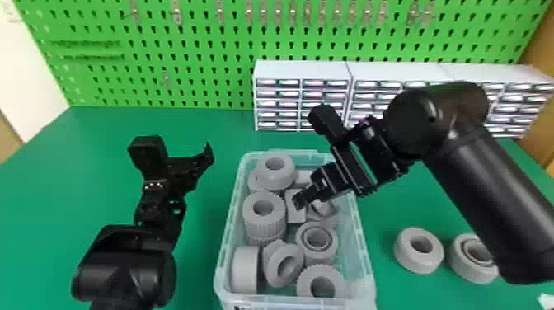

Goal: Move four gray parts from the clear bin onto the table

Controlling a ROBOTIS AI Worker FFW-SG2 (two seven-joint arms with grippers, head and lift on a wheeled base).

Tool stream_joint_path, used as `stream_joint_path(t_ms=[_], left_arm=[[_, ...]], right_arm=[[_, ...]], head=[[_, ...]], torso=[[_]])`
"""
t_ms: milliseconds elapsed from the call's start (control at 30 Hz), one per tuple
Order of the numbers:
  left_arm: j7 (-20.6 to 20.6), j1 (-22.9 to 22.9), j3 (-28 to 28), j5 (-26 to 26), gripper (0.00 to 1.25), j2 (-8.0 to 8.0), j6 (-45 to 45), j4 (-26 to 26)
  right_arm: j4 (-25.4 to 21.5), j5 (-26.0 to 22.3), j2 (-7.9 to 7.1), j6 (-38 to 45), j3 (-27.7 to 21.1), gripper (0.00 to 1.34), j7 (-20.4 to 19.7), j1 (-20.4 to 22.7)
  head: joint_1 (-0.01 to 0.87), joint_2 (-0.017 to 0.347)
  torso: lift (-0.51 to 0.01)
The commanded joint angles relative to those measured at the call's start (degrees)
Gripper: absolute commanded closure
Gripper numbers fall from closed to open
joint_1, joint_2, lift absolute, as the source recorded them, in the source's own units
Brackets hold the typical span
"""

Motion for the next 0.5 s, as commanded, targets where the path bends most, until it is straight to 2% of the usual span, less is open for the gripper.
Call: stream_joint_path(t_ms=[0, 467], left_arm=[[0.0, 0.0, 0.03, 0.0, 0.09, -0.01, -0.05, 0.0], [0.0, -0.18, -0.15, -0.18, 0.09, -0.01, 0.04, 0.09]], right_arm=[[1.12, -0.44, 0.25, -1.61, 1.13, 0.56, 0.0, -0.72], [6.31, -2.72, 1.04, -9.0, 4.82, 0.55, 0.36, -1.78]], head=[[0.693, 0.072], [0.693, 0.072]], torso=[[-0.052], [-0.052]])
